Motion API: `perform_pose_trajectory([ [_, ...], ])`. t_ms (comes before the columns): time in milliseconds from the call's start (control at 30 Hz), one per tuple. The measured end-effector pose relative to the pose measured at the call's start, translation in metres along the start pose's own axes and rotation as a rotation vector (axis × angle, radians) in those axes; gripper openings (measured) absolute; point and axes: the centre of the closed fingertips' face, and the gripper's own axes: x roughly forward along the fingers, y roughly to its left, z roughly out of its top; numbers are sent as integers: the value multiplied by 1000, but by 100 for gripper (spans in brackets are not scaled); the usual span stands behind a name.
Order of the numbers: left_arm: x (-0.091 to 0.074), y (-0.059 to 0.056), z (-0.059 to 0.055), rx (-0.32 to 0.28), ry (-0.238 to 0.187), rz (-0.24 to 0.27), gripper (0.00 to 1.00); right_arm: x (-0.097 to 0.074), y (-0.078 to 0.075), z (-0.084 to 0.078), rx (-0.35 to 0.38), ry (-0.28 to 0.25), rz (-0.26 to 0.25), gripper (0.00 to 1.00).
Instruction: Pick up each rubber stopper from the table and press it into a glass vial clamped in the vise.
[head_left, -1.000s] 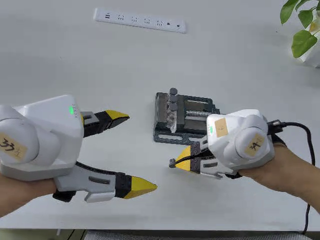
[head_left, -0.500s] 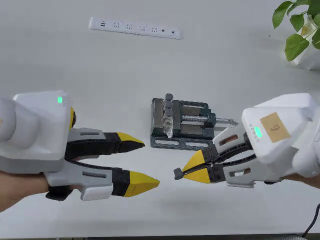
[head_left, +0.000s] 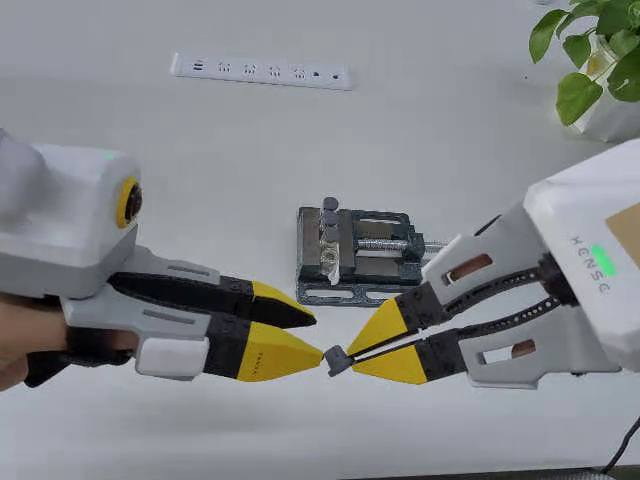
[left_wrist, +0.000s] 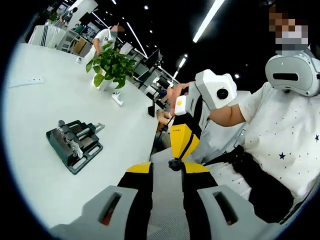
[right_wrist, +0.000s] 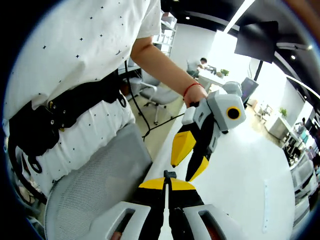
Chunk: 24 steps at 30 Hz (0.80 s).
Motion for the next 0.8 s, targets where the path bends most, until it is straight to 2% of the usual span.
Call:
perform_pose_trajectory([
  [100, -3, -2, 0, -16, 12, -20, 12, -1, 1, 6, -30, -2, 5, 0],
  [300, -4, -12, -1, -44, 34, -75, 12, -2, -1, 13, -73, -1, 3, 0],
  [467, 1, -22, -4, -58, 68, -113, 9, -3, 1, 16, -111, 14, 12, 0],
  [533, 2, -22, -4, -64, 77, -120, 9, -3, 2, 17, -124, 16, 16, 0],
  [600, 2, -25, -8, -69, 112, -135, 8, -3, 2, 17, -142, 24, 15, 0],
  [800, 3, -26, -7, -71, 128, -149, 7, -3, 2, 18, -183, 45, 22, 0],
])
